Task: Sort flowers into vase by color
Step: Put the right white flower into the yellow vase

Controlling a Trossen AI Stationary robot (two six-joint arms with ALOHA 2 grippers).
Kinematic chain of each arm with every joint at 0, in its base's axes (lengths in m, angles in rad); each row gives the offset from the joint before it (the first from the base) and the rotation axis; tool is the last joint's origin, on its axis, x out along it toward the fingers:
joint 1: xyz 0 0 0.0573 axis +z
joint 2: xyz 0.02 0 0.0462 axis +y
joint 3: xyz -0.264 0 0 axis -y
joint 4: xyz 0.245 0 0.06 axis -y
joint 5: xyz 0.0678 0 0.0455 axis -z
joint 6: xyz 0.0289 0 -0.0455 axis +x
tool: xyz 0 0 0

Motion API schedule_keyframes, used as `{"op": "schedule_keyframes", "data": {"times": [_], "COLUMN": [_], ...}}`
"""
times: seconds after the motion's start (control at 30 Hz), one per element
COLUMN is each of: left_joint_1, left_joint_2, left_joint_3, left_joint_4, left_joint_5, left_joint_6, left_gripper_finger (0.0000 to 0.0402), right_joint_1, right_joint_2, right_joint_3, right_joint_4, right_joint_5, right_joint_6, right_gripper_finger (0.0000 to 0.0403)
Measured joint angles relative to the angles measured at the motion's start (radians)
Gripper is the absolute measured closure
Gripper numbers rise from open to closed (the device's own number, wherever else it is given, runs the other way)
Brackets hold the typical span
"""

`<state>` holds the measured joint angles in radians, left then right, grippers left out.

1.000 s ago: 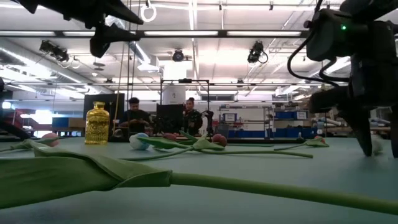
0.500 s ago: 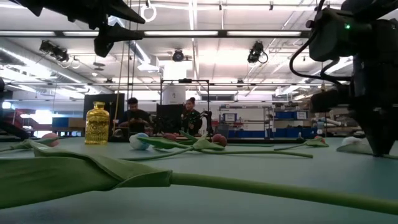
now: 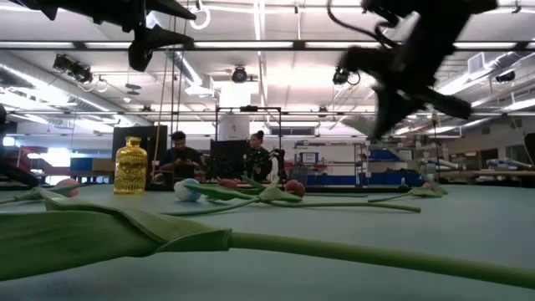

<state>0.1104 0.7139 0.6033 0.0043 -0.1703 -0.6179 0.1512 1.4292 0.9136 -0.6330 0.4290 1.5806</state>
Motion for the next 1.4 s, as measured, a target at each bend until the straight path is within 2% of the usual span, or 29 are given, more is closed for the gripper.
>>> {"op": "schedule_keyframes", "data": {"times": [0.1,0.2,0.27,0.37,0.57,0.7,0.97,1.23,1.4], "left_joint_1": [0.0,0.0,0.012,0.033,0.045,0.036,0.036,0.038,0.037], "left_joint_2": [0.008,0.022,0.034,0.054,0.117,0.162,0.128,0.021,-0.089], "left_joint_3": [0.0,0.0,0.0,0.0,0.0,0.0,0.0,0.0,0.0], "left_joint_4": [0.024,0.067,0.105,0.206,0.283,0.304,0.35,0.303,0.119], "left_joint_5": [0.0,-0.021,-0.036,-0.034,0.006,0.007,0.007,-0.056,-0.091], "left_joint_6": [0.045,0.126,0.145,0.148,0.146,0.135,0.129,0.166,0.169], "left_gripper_finger": [0.0212,0.0212,0.0212,0.0212,0.0213,0.0214,0.0214,0.0214,0.0214], "right_joint_1": [-0.054,-0.122,-0.171,-0.24,-0.344,-0.376,-0.434,-0.478,-0.478], "right_joint_2": [0.0,-0.001,0.004,0.008,0.012,0.013,0.03,0.22,0.371], "right_joint_3": [0.035,0.039,0.04,0.042,0.042,0.066,0.19,0.457,0.676], "right_joint_4": [0.186,0.465,0.657,0.836,0.939,0.928,0.906,0.845,0.798], "right_joint_5": [0.019,0.005,-0.092,-0.258,-0.471,-0.555,-0.589,-0.699,-0.743], "right_joint_6": [-0.322,-0.641,-0.853,-1.019,-1.173,-1.245,-1.395,-1.46,-1.48], "right_gripper_finger": [0.0401,0.0401,0.0402,0.0402,0.0402,0.0402,0.0402,0.0402,0.0402]}}
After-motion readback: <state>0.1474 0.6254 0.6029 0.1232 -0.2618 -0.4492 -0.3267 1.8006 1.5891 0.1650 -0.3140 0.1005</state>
